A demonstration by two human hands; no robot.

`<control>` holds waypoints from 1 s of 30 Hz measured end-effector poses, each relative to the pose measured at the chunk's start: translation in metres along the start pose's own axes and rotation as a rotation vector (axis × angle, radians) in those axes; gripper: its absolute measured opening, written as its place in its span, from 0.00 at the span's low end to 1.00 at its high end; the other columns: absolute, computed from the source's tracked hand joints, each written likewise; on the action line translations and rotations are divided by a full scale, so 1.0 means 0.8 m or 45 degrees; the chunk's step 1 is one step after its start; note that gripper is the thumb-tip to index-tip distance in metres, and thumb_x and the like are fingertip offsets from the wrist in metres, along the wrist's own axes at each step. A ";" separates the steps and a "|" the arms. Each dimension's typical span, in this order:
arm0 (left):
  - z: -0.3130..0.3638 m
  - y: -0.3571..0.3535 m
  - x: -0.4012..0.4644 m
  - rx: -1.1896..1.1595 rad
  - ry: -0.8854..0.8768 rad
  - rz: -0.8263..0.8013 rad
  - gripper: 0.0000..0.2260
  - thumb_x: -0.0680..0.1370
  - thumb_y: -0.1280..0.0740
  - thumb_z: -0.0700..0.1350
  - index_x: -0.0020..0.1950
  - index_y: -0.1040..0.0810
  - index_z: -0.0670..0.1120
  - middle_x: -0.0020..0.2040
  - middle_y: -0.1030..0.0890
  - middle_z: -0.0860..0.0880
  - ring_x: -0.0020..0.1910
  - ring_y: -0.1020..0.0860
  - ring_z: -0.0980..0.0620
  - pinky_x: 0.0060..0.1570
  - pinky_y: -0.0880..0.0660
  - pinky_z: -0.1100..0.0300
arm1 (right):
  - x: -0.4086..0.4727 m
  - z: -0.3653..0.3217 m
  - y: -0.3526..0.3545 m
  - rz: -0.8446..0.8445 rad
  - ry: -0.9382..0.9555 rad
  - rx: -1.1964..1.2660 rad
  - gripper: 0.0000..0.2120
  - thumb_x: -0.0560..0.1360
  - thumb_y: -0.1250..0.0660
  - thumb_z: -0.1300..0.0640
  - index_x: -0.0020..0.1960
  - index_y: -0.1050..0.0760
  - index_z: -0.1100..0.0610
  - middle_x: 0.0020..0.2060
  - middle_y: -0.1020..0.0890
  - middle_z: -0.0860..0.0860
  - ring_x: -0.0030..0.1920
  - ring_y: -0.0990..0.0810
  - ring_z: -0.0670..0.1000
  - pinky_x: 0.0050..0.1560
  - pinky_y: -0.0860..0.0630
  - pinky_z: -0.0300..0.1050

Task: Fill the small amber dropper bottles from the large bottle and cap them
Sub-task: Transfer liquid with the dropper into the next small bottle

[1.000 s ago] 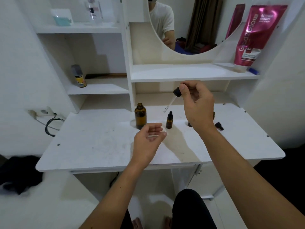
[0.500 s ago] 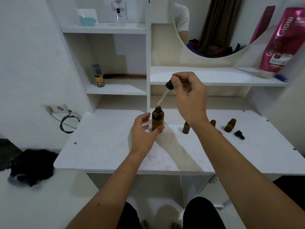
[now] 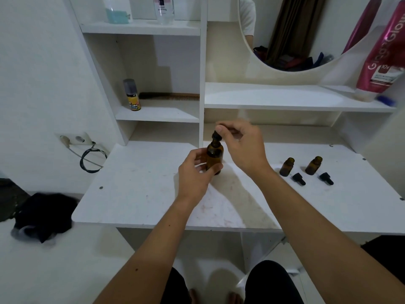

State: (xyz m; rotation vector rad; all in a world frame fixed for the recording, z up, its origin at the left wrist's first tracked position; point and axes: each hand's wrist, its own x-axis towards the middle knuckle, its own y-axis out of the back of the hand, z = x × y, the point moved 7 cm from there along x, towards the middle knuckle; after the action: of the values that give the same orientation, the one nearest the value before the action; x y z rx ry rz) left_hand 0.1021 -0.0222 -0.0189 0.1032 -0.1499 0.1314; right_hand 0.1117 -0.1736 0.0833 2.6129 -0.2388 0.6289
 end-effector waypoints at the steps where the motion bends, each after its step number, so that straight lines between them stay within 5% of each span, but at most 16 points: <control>1: 0.000 0.000 0.000 0.006 -0.005 -0.002 0.21 0.73 0.20 0.46 0.61 0.24 0.56 0.55 0.18 0.62 0.57 0.18 0.58 0.54 0.23 0.69 | -0.001 0.004 -0.002 -0.006 -0.012 -0.008 0.05 0.81 0.27 0.56 0.54 0.14 0.55 0.48 0.14 0.48 0.48 0.15 0.42 0.52 0.22 0.29; 11: -0.001 -0.001 0.001 0.041 -0.016 -0.013 0.21 0.73 0.21 0.47 0.63 0.24 0.55 0.56 0.18 0.60 0.57 0.18 0.56 0.56 0.23 0.67 | -0.006 0.006 -0.007 0.061 0.019 -0.078 0.05 0.79 0.26 0.59 0.45 0.17 0.53 0.41 0.17 0.44 0.43 0.18 0.41 0.48 0.23 0.29; 17: -0.002 -0.001 0.001 0.066 -0.017 -0.010 0.22 0.74 0.21 0.46 0.66 0.23 0.52 0.60 0.17 0.56 0.59 0.19 0.54 0.59 0.23 0.63 | -0.007 0.015 -0.004 0.043 -0.099 0.085 0.03 0.81 0.27 0.55 0.51 0.15 0.54 0.45 0.13 0.46 0.46 0.16 0.40 0.51 0.22 0.30; 23: -0.002 -0.003 0.000 0.083 -0.011 -0.018 0.21 0.75 0.22 0.47 0.65 0.24 0.52 0.60 0.17 0.57 0.59 0.19 0.54 0.60 0.24 0.64 | -0.007 0.000 0.002 0.044 -0.062 0.132 0.02 0.80 0.26 0.54 0.53 0.16 0.51 0.48 0.13 0.48 0.50 0.14 0.46 0.57 0.18 0.40; 30: 0.005 -0.005 -0.003 0.151 -0.022 -0.016 0.21 0.76 0.23 0.46 0.66 0.25 0.51 0.60 0.20 0.57 0.58 0.21 0.56 0.61 0.25 0.63 | 0.005 -0.032 0.024 0.096 0.050 0.120 0.04 0.80 0.26 0.55 0.54 0.15 0.54 0.50 0.13 0.51 0.51 0.14 0.47 0.56 0.18 0.39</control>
State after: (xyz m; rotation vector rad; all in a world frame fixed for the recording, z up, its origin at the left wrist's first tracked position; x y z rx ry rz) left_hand 0.0998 -0.0270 -0.0160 0.2234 -0.1586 0.1266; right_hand 0.0999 -0.1796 0.1128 2.6892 -0.3032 0.7332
